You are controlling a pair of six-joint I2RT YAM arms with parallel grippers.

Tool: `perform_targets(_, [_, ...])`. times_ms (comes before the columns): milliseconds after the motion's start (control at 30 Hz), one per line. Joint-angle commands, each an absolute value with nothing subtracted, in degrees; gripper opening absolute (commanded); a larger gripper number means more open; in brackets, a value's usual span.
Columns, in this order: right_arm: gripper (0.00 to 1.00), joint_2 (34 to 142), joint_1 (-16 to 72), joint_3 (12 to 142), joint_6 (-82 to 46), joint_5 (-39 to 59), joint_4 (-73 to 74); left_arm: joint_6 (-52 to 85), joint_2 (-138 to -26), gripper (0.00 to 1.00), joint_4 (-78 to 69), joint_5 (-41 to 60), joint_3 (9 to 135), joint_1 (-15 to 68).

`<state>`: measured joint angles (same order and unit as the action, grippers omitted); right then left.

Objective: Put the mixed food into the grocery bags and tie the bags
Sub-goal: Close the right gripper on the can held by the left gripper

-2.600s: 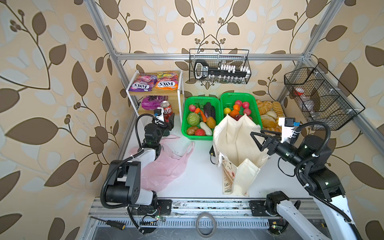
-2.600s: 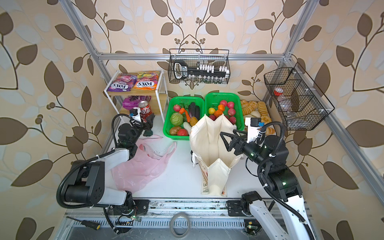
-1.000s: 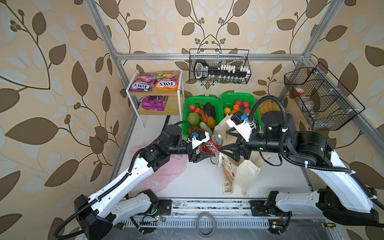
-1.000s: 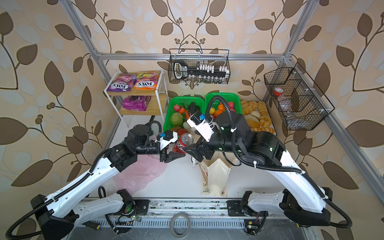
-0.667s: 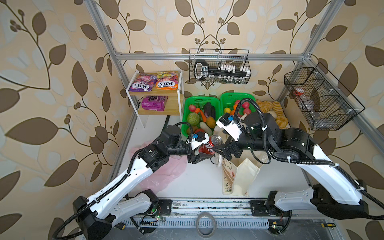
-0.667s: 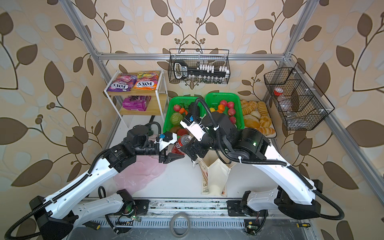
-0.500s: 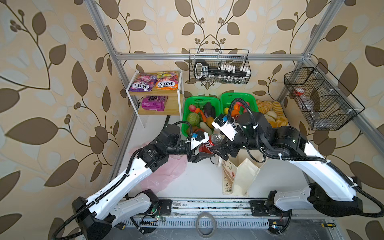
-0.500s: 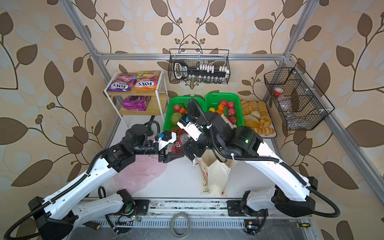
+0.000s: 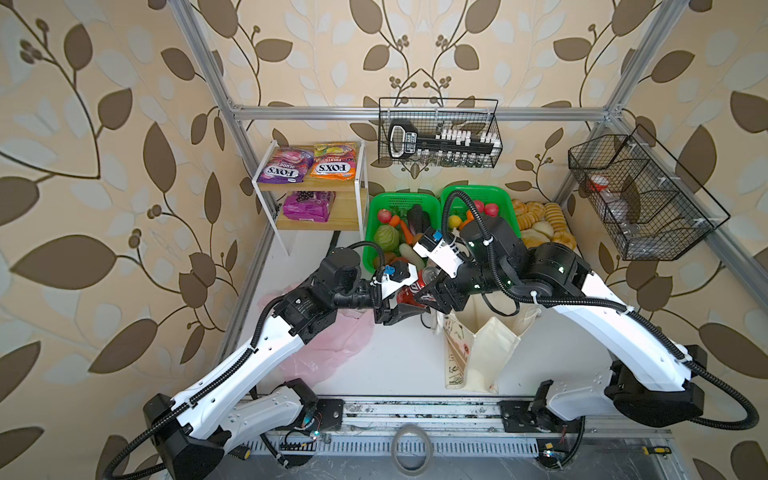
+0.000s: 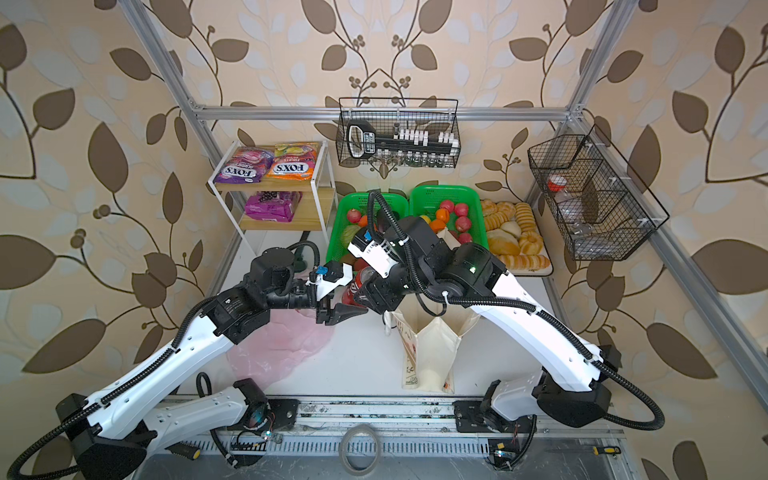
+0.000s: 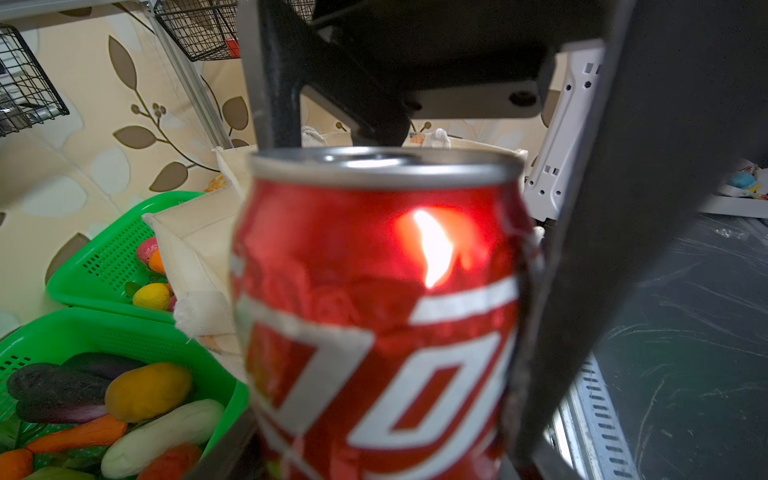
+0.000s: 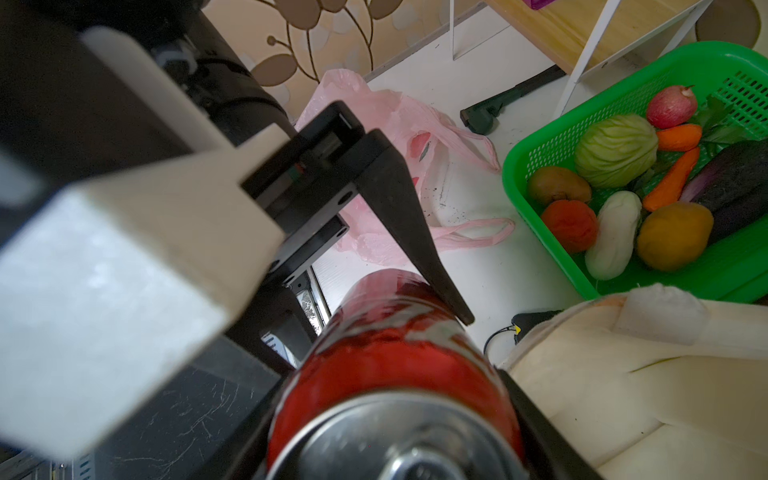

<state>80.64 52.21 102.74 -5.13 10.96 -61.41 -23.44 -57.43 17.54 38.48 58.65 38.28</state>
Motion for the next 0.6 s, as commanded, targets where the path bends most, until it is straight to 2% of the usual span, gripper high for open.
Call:
perform_targets(0, [0.73, 79.4, 52.0, 102.0, -5.5, 12.3, -59.0, -25.3, -56.2, 0.28, 13.2, 41.1, 62.8, 38.8])
perform_targets(100, [0.77, 79.0, 52.0, 101.3, -6.1, 11.3, -58.0, -25.4, -56.5, 0.28, 13.5, 41.1, 62.8, 38.8])
perform_targets(233, [0.68, 78.4, 51.6, 100.6, -6.4, 12.5, -57.3, -25.4, -56.6, 0.28, 13.7, 40.7, 62.8, 38.8])
perform_targets(300, [0.67, 78.5, 51.6, 100.3, -6.3, 12.6, -57.8, -25.3, -56.5, 0.29, 13.4, 40.3, 62.8, 38.8])
perform_targets(433, [0.75, 78.6, 51.6, 99.4, -5.8, 13.5, -58.7, -24.6, -56.3, 0.28, 12.7, 40.1, 62.8, 38.8])
perform_targets(567, [0.75, 78.4, 51.5, 99.0, -5.7, 12.8, -59.1, -24.4, -56.2, 0.28, 12.5, 40.2, 62.6, 38.8])
